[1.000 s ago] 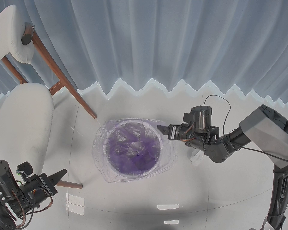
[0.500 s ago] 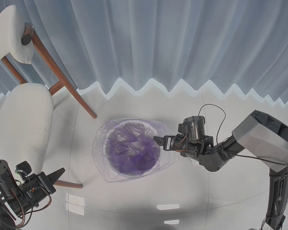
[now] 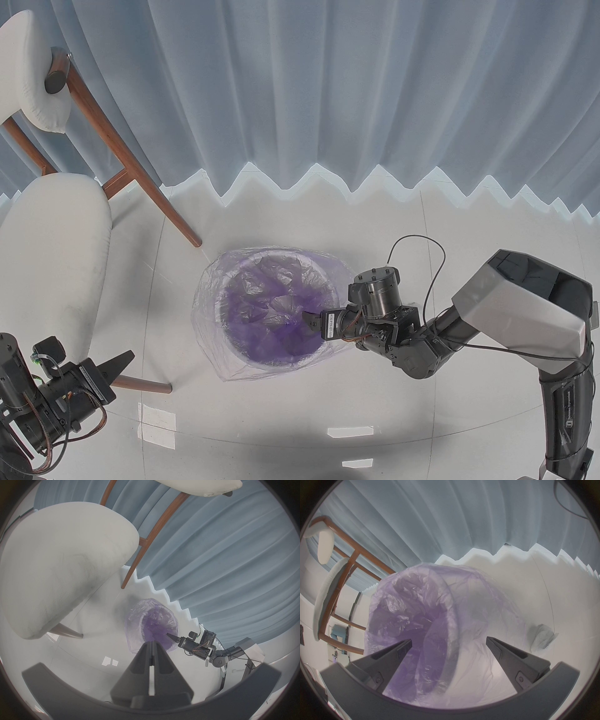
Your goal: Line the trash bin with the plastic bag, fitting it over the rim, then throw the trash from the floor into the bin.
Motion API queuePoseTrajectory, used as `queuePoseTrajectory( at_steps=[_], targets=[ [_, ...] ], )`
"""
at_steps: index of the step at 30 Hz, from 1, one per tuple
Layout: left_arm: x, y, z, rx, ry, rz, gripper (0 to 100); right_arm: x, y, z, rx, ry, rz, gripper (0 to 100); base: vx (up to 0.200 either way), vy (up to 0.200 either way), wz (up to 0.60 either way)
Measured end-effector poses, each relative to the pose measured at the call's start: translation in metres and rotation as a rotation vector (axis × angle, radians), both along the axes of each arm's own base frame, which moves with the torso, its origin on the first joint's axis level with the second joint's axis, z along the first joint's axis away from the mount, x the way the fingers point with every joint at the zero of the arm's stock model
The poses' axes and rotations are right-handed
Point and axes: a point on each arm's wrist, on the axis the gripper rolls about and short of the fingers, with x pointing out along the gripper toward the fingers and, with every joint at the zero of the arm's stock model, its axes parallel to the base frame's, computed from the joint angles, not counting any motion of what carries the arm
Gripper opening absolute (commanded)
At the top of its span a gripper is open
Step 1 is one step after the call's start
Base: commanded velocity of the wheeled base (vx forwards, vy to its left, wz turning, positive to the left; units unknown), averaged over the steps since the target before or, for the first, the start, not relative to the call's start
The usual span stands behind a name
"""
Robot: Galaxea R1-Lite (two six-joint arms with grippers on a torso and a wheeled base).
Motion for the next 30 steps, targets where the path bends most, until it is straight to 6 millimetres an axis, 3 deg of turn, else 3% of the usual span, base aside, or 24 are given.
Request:
queuePoseTrajectory(
  at_steps=[1, 2, 9, 14, 18, 23, 30],
  targets=[
    [0.0, 0.0, 0.0, 0.0, 0.0, 0.003, 0, 0.001, 0.001, -0.002, -0.005, 0.0, -0.004, 100, 0.0, 0.0, 0.0],
    [0.0, 0.001, 0.0, 0.0, 0.0, 0.004, 0, 0.002, 0.002, -0.003, -0.008, -0.002, -0.009, 0, 0.0, 0.0, 0.0],
    [0.001, 0.003, 0.0, 0.0, -0.001, 0.024, 0, 0.016, 0.006, -0.009, -0.009, -0.034, -0.051, 0, 0.0, 0.0, 0.0],
    [0.001, 0.005, 0.001, -0.001, -0.005, 0.036, 0, 0.015, 0.003, -0.011, -0.017, -0.023, -0.058, 0, 0.0, 0.0, 0.0],
    [0.001, 0.005, 0.001, -0.002, -0.009, 0.037, 0, 0.009, -0.008, 0.0, -0.018, -0.023, -0.071, 0, 0.0, 0.0, 0.0],
    [0.0, 0.003, 0.002, -0.008, -0.012, 0.018, 0, -0.014, -0.031, 0.018, -0.032, 0.003, -0.073, 0, 0.0, 0.0, 0.0],
    [0.001, -0.005, 0.002, -0.067, 0.013, -0.06, 0, -0.071, -0.07, 0.042, -0.017, 0.042, -0.017, 0, 0.0, 0.0, 0.0]
  ],
)
